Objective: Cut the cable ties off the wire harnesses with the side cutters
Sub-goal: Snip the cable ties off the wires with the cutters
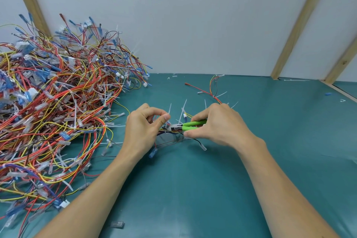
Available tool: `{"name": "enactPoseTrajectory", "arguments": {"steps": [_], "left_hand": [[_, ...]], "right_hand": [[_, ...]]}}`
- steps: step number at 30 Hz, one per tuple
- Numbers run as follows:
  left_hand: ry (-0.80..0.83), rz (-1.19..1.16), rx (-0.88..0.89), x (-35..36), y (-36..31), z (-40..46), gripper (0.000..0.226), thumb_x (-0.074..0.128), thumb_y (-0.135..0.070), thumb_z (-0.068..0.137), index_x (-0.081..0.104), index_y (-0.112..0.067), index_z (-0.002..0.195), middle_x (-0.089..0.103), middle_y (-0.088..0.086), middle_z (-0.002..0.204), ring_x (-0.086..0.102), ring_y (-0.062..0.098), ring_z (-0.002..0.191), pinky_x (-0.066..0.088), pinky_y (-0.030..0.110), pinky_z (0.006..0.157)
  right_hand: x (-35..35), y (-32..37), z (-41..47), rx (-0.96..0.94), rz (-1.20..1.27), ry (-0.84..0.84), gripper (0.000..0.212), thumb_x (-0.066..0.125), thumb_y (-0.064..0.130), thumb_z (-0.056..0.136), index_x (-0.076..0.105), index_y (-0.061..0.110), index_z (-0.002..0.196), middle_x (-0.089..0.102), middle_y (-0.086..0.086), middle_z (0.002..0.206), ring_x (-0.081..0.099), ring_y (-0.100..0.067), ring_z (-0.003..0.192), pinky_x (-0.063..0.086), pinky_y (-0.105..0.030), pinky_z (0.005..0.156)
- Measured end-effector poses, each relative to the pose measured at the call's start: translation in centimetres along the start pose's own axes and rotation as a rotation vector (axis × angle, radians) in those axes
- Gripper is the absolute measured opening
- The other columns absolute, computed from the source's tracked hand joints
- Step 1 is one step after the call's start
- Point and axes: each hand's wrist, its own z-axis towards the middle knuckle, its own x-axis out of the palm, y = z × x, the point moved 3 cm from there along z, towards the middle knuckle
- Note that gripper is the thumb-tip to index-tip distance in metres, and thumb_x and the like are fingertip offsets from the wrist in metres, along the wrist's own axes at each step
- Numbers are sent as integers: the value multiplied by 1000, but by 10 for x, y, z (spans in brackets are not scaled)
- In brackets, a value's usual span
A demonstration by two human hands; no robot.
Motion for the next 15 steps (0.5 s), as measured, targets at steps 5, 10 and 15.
{"name": "enactPoseTrajectory", "arguments": {"steps": [5, 10, 15], "left_hand": [[-4, 22, 2, 0, -2, -1, 10, 79, -21, 85, 74, -27, 78, 33, -3, 65, 33, 14, 57, 28, 31, 59], [-1, 33, 0, 1, -1, -1, 11, 79, -22, 84, 74, -28, 77, 33, -3, 64, 34, 16, 58, 29, 33, 60], [-9, 38, -3, 1, 0, -1, 13, 80, -23, 85, 73, -31, 76, 33, -4, 63, 33, 16, 57, 29, 34, 60]], "right_hand": [[0, -1, 0, 4, -11, 4, 37, 79, 70, 60, 79, 47, 90, 64, 24, 62, 59, -3, 71, 46, -25, 58], [0, -1, 0, 5, -20, 9, 35, 79, 71, 60, 79, 48, 87, 69, 19, 66, 60, -5, 71, 49, -26, 59], [0, -1, 0, 19, -13, 0, 35, 79, 70, 58, 79, 48, 85, 67, 23, 64, 60, -3, 68, 51, -26, 60]]}}
